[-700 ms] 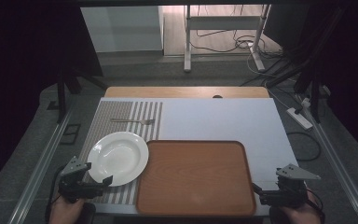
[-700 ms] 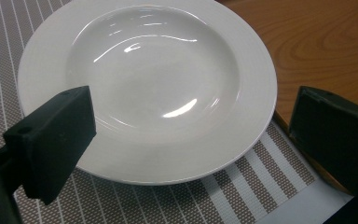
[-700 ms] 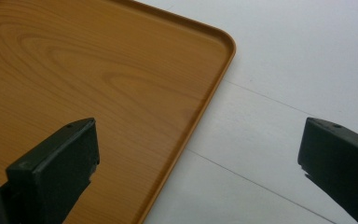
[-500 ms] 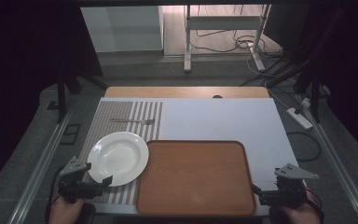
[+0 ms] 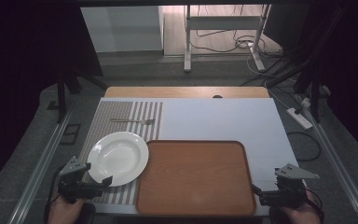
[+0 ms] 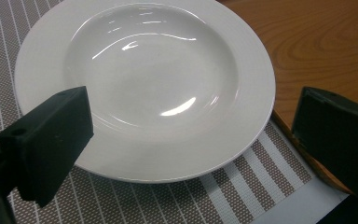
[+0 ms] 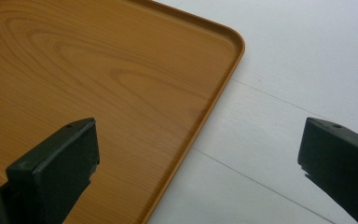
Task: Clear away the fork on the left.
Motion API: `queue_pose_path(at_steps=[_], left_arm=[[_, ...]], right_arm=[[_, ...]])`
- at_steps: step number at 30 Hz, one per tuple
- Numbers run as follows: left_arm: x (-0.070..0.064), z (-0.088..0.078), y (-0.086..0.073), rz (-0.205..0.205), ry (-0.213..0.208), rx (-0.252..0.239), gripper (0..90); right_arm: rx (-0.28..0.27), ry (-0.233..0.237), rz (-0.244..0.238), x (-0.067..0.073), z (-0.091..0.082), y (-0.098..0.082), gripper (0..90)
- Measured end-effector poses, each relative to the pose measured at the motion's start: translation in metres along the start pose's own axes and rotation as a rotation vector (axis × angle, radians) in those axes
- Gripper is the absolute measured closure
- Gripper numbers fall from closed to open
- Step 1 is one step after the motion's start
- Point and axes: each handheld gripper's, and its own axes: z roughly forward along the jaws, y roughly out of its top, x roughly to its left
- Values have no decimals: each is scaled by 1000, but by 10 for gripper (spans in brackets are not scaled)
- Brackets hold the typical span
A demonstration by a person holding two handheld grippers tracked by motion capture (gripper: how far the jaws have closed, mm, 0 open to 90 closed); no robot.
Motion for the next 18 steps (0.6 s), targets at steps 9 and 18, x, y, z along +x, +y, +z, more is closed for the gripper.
queue_pose_path(at_steps=[9,18], left_arm=[[1,-1,0,-5,-6,-5,0],[3,-2,0,-4,-55,-13,0]], right_arm=[[7,6,-10,1,0,0,0],[10,9,-9,1,1,0,0]])
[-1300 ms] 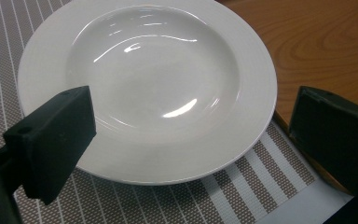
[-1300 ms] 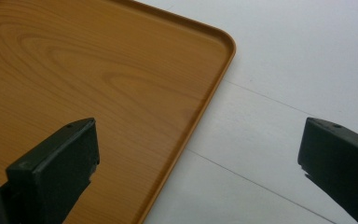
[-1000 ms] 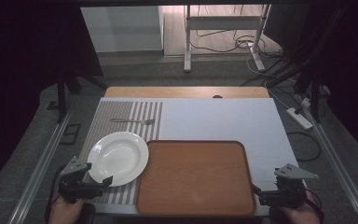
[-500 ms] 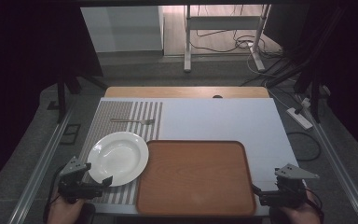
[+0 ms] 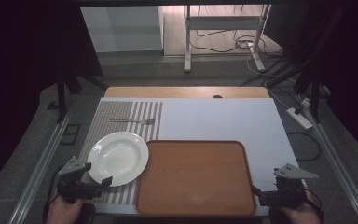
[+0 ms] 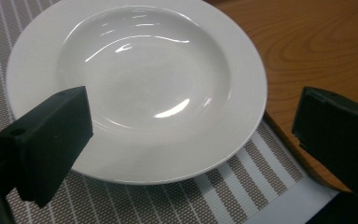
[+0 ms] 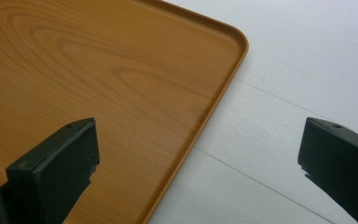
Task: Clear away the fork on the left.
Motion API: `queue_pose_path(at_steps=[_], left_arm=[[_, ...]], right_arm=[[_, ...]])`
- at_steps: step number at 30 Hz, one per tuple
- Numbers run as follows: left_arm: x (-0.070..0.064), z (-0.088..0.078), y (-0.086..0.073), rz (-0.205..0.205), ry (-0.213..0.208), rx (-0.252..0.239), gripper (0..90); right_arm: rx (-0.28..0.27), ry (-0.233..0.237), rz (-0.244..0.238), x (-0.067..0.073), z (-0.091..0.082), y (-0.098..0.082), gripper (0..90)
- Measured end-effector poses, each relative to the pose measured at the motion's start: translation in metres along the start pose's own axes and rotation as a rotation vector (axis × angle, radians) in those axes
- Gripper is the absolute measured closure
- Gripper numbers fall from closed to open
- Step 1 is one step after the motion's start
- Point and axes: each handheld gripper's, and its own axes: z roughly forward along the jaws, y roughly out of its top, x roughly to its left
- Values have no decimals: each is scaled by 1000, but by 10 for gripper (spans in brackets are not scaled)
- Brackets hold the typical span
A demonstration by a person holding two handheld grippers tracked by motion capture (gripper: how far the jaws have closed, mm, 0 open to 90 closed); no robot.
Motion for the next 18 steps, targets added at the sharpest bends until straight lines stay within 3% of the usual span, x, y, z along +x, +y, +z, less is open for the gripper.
queue_pose_path(at_steps=[3,18], left_arm=[[2,1,1,-9,-14,8,0],[5,7,12,34,-12,-10,0]], right_arm=[[3,-3,-7,1,0,0,0],[13,-6,-19,2,1,1,0]])
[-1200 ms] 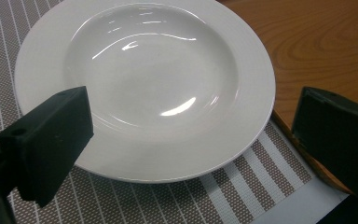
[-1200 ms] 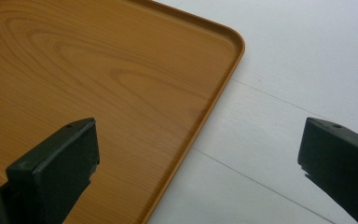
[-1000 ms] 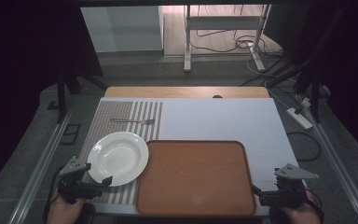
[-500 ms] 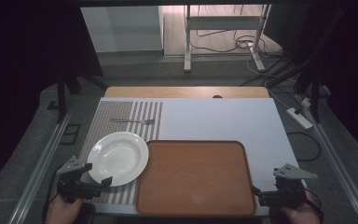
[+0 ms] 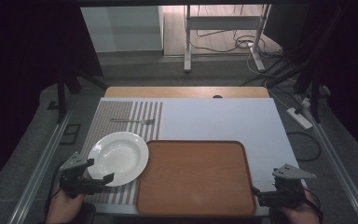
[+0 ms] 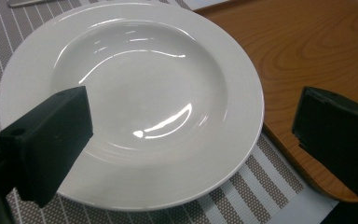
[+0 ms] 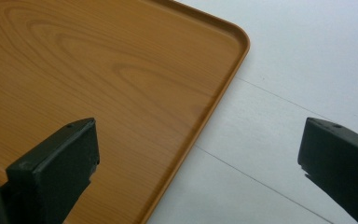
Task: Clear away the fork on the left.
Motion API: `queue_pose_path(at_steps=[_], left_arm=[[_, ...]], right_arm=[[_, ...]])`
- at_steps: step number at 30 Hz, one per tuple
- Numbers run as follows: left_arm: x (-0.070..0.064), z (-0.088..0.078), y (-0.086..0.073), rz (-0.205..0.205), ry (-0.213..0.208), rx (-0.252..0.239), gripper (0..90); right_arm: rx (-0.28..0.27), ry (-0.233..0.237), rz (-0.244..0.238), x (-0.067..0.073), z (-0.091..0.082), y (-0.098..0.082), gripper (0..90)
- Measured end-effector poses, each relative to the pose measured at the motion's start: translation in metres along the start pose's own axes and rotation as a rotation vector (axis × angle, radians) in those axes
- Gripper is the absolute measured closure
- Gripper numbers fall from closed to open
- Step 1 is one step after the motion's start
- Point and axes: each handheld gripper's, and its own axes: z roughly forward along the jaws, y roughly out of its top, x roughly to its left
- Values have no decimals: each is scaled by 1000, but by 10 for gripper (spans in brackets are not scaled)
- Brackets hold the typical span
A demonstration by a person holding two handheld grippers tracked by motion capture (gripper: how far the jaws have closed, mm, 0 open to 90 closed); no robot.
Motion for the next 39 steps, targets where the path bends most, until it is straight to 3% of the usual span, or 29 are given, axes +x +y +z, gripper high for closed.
queue_pose_path(at_steps=[18,28,39], left_arm=[[10,14,13,-1,-5,43,0],[22,32,28,-30,-7,59,0],[34,52,43,-19,2,84,0]], right_arm=[[8,4,-7,1,1,0,0],[16,4,-14,1,1,0,0],[16,6,-13,1,1,0,0]])
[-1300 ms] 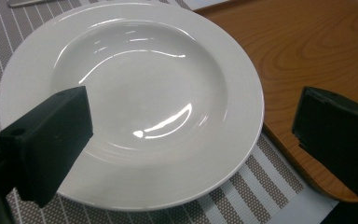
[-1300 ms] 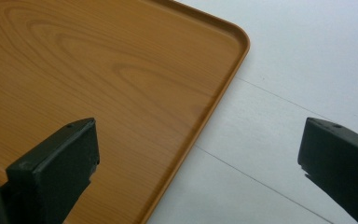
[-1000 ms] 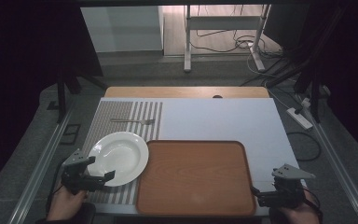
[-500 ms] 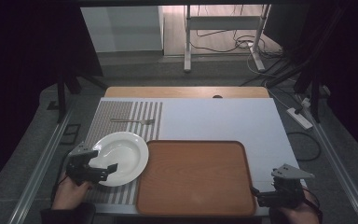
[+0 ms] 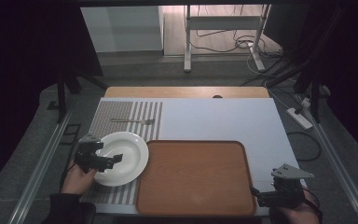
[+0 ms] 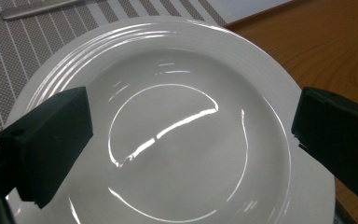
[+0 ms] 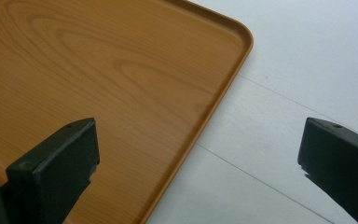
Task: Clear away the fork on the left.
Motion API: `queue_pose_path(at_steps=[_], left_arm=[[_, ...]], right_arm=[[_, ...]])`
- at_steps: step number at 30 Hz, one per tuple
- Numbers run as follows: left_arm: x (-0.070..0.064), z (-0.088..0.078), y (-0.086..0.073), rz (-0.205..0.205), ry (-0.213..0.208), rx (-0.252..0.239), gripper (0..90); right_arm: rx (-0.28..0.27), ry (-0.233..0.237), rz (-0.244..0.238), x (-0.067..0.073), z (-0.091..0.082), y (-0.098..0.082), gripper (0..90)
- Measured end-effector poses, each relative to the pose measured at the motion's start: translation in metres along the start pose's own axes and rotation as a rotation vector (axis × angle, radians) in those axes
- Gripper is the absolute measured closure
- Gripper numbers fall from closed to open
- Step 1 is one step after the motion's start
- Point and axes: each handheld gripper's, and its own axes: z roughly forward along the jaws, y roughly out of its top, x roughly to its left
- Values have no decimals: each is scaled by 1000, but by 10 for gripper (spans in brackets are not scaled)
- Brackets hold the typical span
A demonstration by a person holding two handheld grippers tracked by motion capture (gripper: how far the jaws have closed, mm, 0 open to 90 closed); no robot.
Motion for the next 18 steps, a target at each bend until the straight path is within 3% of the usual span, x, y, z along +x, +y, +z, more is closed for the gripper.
queue_pose_path(at_steps=[11,18], left_arm=[[12,13,13,3,8,10,0],[18,25,22,-17,5,27,5]], right_arm=[[1,2,-2,0,0,0,0],[2,2,-4,1,1,0,0]])
